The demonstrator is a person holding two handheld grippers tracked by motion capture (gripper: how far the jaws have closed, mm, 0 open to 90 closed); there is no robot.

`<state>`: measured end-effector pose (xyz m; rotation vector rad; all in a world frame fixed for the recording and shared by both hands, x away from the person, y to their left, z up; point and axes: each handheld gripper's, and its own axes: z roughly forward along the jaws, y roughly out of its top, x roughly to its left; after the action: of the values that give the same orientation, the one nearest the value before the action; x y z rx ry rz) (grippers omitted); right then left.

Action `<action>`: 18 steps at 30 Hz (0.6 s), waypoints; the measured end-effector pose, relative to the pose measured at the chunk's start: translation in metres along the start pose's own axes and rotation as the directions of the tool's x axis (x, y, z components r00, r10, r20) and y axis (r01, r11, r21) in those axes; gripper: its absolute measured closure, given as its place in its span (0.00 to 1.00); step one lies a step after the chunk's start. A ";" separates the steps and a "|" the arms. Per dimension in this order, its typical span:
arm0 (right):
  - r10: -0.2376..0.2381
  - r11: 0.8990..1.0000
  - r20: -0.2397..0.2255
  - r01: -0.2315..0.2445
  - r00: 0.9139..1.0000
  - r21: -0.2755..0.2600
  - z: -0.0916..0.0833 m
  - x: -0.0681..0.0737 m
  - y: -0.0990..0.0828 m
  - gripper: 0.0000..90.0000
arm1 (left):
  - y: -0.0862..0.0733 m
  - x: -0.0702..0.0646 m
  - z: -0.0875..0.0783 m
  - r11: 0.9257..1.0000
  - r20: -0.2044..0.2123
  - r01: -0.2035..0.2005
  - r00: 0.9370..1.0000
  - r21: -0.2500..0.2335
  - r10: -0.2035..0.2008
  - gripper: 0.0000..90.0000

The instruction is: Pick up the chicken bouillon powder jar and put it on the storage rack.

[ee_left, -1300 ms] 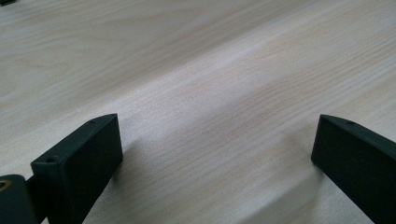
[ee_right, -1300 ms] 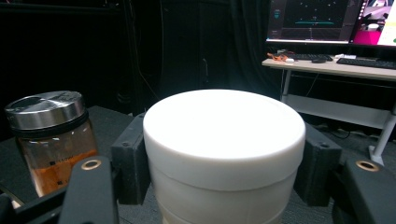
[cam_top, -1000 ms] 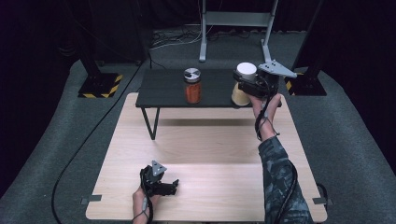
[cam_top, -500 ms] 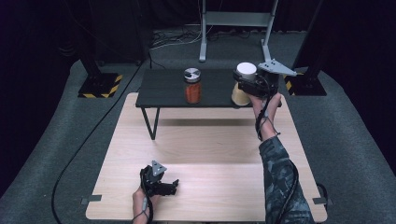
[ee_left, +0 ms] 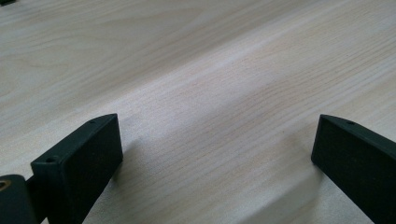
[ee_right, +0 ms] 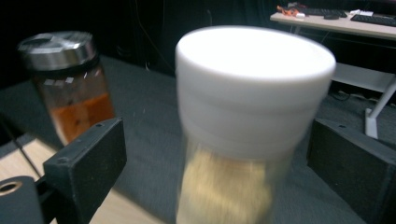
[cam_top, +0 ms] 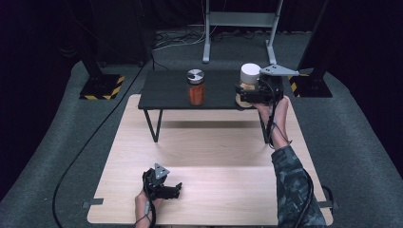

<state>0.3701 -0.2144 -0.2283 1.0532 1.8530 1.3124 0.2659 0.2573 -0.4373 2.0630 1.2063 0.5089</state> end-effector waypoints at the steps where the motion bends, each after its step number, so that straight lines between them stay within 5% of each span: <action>1: -0.006 1.000 -0.002 0.006 1.000 0.010 -0.004 0.001 0.000 0.02 | 0.000 0.000 0.000 1.000 0.000 0.000 1.000 0.000 0.000 0.02; 9: -0.072 0.995 -0.005 0.072 0.997 0.074 -0.039 0.017 -0.022 0.00 | 0.000 0.000 0.000 1.000 0.000 -0.001 1.000 0.000 0.001 0.02; 18: -0.095 0.987 -0.009 0.096 0.995 0.128 -0.073 0.027 -0.103 0.00 | 0.000 0.000 0.000 1.000 0.000 -0.001 1.000 0.000 0.001 0.02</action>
<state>0.2702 -0.2424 -0.3046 1.0148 1.9868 1.1526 0.2659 0.2572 -0.4373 2.0635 1.2058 0.5093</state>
